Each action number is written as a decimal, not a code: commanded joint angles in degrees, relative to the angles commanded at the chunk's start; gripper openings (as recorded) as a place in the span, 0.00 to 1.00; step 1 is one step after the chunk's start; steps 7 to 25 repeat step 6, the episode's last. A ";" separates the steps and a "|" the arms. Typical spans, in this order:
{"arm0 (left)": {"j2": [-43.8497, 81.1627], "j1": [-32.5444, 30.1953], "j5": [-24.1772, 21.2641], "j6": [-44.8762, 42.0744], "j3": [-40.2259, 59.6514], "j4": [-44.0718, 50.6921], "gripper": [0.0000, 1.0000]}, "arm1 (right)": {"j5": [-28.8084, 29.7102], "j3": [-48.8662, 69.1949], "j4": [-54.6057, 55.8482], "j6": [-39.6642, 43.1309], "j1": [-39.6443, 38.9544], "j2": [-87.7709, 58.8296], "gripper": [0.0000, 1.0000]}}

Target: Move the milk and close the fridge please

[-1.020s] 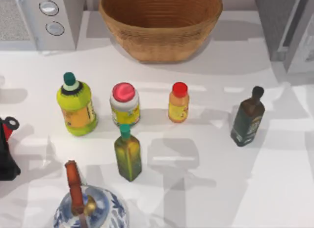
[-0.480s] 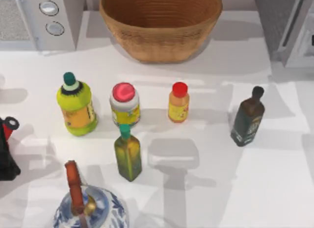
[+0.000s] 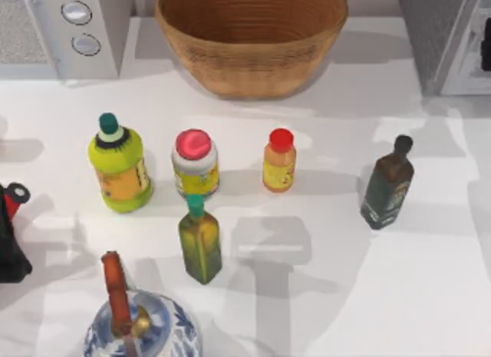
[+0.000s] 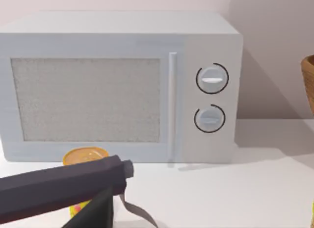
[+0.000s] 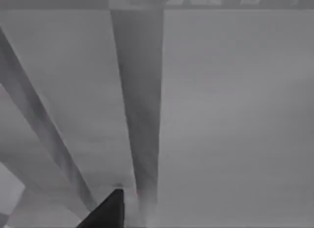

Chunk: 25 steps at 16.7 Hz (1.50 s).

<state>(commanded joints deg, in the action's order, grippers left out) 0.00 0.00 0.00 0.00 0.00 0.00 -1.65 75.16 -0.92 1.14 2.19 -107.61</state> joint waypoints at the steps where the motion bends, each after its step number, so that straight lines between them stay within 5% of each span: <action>1: 0.00 0.00 0.00 0.00 0.00 0.00 1.00 | 0.03 2.26 -0.46 -0.01 -0.01 -1.80 1.00; 25: 0.00 0.00 0.00 0.00 0.00 0.00 1.00 | 0.12 7.71 -1.57 -0.05 -0.03 -6.12 1.00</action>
